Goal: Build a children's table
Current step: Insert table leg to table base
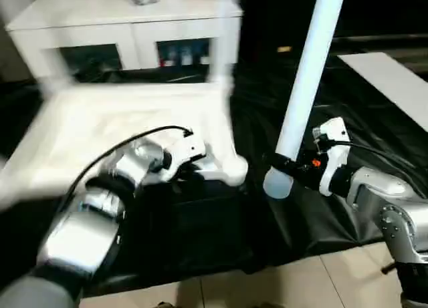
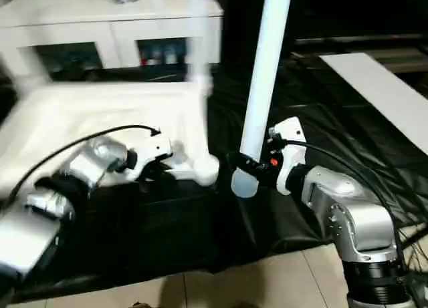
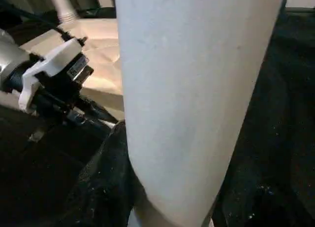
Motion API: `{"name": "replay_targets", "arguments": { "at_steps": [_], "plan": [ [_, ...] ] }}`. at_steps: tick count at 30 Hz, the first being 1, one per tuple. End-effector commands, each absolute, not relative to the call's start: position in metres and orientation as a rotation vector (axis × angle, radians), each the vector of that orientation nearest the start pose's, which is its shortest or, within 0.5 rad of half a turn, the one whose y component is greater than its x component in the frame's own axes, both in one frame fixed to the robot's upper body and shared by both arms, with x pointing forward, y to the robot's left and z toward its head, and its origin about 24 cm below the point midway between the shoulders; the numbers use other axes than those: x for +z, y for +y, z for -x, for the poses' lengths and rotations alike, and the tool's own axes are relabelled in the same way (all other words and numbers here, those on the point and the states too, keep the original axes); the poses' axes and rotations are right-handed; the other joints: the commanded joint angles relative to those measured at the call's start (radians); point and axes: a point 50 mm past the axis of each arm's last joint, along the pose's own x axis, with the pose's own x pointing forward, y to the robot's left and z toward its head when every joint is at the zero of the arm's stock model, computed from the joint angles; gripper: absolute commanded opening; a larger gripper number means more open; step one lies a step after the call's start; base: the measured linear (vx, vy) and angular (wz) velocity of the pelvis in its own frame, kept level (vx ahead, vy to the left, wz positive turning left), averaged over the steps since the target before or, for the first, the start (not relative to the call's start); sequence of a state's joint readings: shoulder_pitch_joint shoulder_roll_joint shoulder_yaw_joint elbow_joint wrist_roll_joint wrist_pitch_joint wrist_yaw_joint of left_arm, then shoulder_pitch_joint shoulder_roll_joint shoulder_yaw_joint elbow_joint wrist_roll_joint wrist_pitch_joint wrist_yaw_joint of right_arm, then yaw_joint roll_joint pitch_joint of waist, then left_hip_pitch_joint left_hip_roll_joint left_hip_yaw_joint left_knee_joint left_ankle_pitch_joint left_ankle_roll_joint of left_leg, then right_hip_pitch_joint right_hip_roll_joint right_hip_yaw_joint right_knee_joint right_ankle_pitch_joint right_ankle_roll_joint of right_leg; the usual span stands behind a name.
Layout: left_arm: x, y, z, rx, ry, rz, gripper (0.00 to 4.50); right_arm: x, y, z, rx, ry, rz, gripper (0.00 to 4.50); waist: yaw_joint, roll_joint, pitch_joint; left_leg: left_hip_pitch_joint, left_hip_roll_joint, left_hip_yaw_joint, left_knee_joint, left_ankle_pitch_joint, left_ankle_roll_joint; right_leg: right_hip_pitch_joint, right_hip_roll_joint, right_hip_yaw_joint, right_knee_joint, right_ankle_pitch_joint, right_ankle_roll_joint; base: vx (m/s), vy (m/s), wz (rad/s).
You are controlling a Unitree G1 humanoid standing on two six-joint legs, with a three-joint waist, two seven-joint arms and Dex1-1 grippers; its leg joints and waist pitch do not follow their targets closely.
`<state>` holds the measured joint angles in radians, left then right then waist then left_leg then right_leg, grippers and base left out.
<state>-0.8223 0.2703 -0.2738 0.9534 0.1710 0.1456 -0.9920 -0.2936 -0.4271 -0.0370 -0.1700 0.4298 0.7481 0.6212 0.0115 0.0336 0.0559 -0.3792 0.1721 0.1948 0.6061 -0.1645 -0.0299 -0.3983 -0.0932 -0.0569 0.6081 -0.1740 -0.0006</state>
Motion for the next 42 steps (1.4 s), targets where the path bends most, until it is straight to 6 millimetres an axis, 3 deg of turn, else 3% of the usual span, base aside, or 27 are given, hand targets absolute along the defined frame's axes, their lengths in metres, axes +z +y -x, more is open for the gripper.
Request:
{"name": "replay_targets", "arguments": {
  "at_steps": [1, 3, 5, 6, 7, 9, 12, 16, 17, 18, 24, 25, 31, 32, 37, 38, 42],
  "plan": [
    [0.033, 0.128, -0.342, -1.039, 0.637, -0.404, 0.21, 0.113, -0.174, -0.286, 0.695, 0.270, -0.063, 1.84, 0.007, -0.020, -0.062, 0.020, 0.047, -0.034, -0.075, -0.352, 0.016, 0.032, -0.058, 0.031, -0.104, -0.472, -0.170, 0.000, 0.000, 0.00],
    [0.037, 0.121, -0.335, -1.095, 0.542, -0.409, 0.16, 0.112, -0.174, -0.289, 0.674, 0.268, -0.069, 1.84, 0.005, -0.020, -0.063, 0.024, 0.049, -0.034, -0.076, -0.369, 0.014, 0.024, -0.056, 0.031, -0.107, -0.468, -0.173, 0.000, 0.000, 0.00],
    [0.038, 0.117, -0.326, -1.158, 0.454, -0.466, 0.02, 0.112, -0.173, -0.291, 0.660, 0.262, -0.086, 1.84, 0.002, -0.018, -0.065, 0.020, 0.047, -0.033, -0.078, -0.371, 0.014, 0.025, -0.052, 0.032, -0.105, -0.457, -0.163, 0.000, 0.000, 0.00],
    [0.038, 0.117, -0.326, -1.158, 0.454, -0.466, 0.01, 0.112, -0.173, -0.291, 0.660, 0.262, -0.086, 1.84, 0.004, -0.024, -0.067, 0.022, 0.051, -0.034, -0.079, -0.366, 0.014, 0.024, -0.055, 0.034, -0.104, -0.444, -0.163, 0.000, 0.000, 0.00],
    [0.037, 0.117, -0.322, -1.185, 0.446, -0.490, 0.01, 0.112, -0.171, -0.292, 0.657, 0.257, -0.094, 1.84, 0.001, -0.022, -0.064, 0.016, 0.050, -0.033, -0.082, -0.357, 0.016, 0.025, -0.054, 0.035, -0.101, -0.435, -0.160, 0.000, 0.000, 0.00],
    [0.036, 0.118, -0.317, -1.197, 0.438, -0.543, 0.00, 0.112, -0.169, -0.294, 0.654, 0.243, -0.112, 1.84, 0.004, -0.028, -0.066, 0.020, 0.048, -0.028, -0.078, -0.345, 0.018, 0.021, -0.057, 0.038, -0.103, -0.452, -0.150, 0.000, 0.000, 0.00],
    [0.035, 0.121, -0.314, -1.189, 0.444, -0.584, 0.00, 0.113, -0.167, -0.297, 0.655, 0.229, -0.116, 1.84, 0.010, -0.027, -0.065, 0.020, 0.049, -0.026, -0.079, -0.324, 0.019, 0.019, -0.056, 0.040, -0.103, -0.449, -0.141, 0.000, 0.000, 0.00],
    [0.037, 0.124, -0.310, -1.163, 0.454, -0.581, 0.00, 0.112, -0.166, -0.300, 0.686, 0.212, -0.078, 1.84, 0.019, -0.027, -0.068, 0.014, 0.053, -0.025, -0.082, -0.277, 0.019, 0.024, -0.056, 0.040, -0.089, -0.370, -0.154, 0.000, 0.000, 0.00],
    [0.039, 0.124, -0.309, -1.162, 0.451, -0.571, 0.00, 0.113, -0.167, -0.303, 0.685, 0.203, -0.104, 1.84, 0.020, -0.039, -0.069, 0.011, 0.051, -0.023, -0.081, -0.266, 0.023, 0.027, -0.056, 0.040, -0.086, -0.354, -0.157, 0.000, 0.000, 0.00],
    [0.040, 0.124, -0.308, -1.163, 0.450, -0.567, 0.00, 0.113, -0.167, -0.304, 0.684, 0.199, -0.122, 1.84, 0.022, -0.033, -0.068, 0.012, 0.052, -0.024, -0.082, -0.259, 0.026, 0.026, -0.057, 0.040, -0.087, -0.347, -0.162, 0.000, 0.000, 0.00],
    [0.042, 0.125, -0.300, -1.198, 0.446, -0.556, 0.00, 0.112, -0.155, -0.312, 0.813, 0.179, -0.233, 1.84, 0.023, -0.042, -0.070, 0.011, 0.053, -0.023, -0.081, -0.242, 0.031, 0.031, -0.058, 0.040, -0.076, -0.280, -0.193, 0.000, 0.000, 0.00],
    [0.043, 0.125, -0.299, -1.202, 0.449, -0.556, 0.00, 0.112, -0.151, -0.314, 0.847, 0.179, -0.254, 1.84, 0.023, -0.049, -0.070, 0.010, 0.054, -0.022, -0.081, -0.239, 0.034, 0.032, -0.057, 0.040, -0.078, -0.280, -0.194, 0.000, 0.000, 0.00],
    [0.045, 0.125, -0.297, -1.219, 0.461, -0.580, 0.00, 0.105, -0.142, -0.325, 0.933, 0.223, -0.285, 1.84, 0.027, -0.047, -0.069, 0.016, 0.056, -0.020, -0.081, -0.236, 0.020, 0.027, -0.056, 0.040, -0.075, -0.274, -0.209, 0.000, 0.000, 0.00],
    [0.046, 0.125, -0.297, -1.218, 0.466, -0.580, 0.00, 0.101, -0.140, -0.329, 0.946, 0.245, -0.288, 1.84, 0.027, -0.055, -0.068, 0.015, 0.056, -0.018, -0.081, -0.237, 0.020, 0.028, -0.055, 0.040, -0.075, -0.273, -0.208, 0.000, 0.000, 0.00],
    [0.047, 0.125, -0.299, -1.200, 0.463, -0.580, 0.00, 0.097, -0.138, -0.333, 0.955, 0.262, -0.255, 1.84, 0.029, -0.057, -0.069, 0.015, 0.056, -0.019, -0.081, -0.233, 0.017, 0.031, -0.058, 0.041, -0.072, -0.264, -0.208, 0.000, 0.000, 0.00],
    [0.047, 0.125, -0.300, -1.191, 0.460, -0.580, 0.29, 0.098, -0.138, -0.334, 0.955, 0.258, -0.254, 1.84, 0.029, -0.055, -0.069, 0.015, 0.055, -0.019, -0.081, -0.233, 0.017, 0.030, -0.057, 0.041, -0.073, -0.263, -0.210, 0.000, 0.000, 0.00],
    [0.049, 0.125, -0.303, -1.160, 0.438, -0.592, 0.61, 0.100, -0.141, -0.338, 0.948, 0.237, -0.254, 1.84, 0.029, -0.056, -0.068, 0.016, 0.056, -0.020, -0.081, -0.248, 0.015, 0.030, -0.056, 0.041, -0.074, -0.277, -0.209, 0.000, 0.000, 0.00]
  ]
}}
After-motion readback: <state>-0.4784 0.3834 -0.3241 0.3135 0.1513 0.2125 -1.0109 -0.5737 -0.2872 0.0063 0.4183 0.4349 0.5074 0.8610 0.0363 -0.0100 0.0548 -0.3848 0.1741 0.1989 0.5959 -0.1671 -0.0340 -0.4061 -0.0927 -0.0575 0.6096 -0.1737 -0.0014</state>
